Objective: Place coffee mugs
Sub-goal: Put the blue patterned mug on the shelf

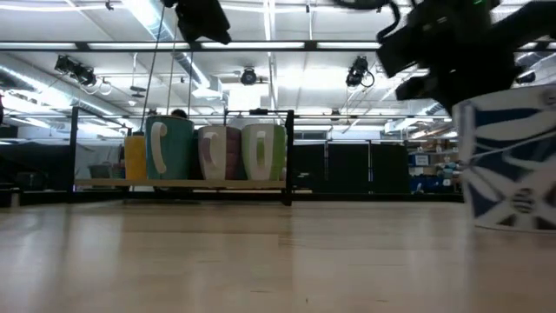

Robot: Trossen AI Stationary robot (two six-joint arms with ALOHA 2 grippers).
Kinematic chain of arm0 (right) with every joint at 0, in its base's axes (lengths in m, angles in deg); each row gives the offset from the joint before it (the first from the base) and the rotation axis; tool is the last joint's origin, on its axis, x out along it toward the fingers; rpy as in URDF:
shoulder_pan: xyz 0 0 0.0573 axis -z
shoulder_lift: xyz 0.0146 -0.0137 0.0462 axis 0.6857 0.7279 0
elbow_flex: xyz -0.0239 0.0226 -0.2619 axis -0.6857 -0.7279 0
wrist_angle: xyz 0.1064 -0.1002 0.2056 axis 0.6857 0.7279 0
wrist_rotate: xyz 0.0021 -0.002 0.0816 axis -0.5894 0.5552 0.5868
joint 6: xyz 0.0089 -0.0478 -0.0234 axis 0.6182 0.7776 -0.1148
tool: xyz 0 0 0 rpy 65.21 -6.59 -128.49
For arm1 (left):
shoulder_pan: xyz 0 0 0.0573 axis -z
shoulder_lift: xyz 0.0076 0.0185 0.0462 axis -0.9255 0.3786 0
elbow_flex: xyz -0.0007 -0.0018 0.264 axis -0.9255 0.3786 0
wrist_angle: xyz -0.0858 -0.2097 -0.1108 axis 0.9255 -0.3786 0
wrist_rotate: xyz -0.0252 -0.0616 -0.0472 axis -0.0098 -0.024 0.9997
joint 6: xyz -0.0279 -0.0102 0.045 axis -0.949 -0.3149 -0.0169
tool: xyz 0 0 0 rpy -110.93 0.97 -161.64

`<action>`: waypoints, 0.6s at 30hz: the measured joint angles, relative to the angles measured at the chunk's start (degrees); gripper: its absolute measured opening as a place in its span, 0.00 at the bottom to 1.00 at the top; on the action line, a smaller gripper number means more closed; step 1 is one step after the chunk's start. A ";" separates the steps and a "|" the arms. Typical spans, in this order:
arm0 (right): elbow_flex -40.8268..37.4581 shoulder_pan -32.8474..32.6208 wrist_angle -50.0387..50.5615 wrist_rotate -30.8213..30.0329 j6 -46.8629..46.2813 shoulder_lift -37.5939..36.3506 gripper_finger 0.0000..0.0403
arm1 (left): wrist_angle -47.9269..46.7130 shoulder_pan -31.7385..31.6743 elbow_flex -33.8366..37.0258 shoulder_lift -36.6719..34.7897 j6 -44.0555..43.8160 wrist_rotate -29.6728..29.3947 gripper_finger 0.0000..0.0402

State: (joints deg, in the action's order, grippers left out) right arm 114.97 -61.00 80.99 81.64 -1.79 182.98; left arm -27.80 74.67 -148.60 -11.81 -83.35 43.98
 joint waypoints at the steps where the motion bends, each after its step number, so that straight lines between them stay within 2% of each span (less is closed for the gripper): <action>1: 0.00 1.43 -0.67 0.02 0.18 0.00 0.09 | -0.91 0.00 -0.31 -0.01 -0.29 -0.20 0.34; 9: 0.04 9.21 -6.91 0.88 1.40 -0.07 0.10 | -7.04 0.09 -0.87 -0.38 -3.15 -0.95 0.34; 18: 0.04 13.21 -9.28 1.41 2.33 -0.09 0.10 | -8.26 0.09 -0.87 -0.38 -4.32 -0.97 0.34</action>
State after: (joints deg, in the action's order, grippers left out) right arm 115.02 -47.78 71.71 83.05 0.54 182.89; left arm -36.05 74.76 -149.47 -12.19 -87.67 43.01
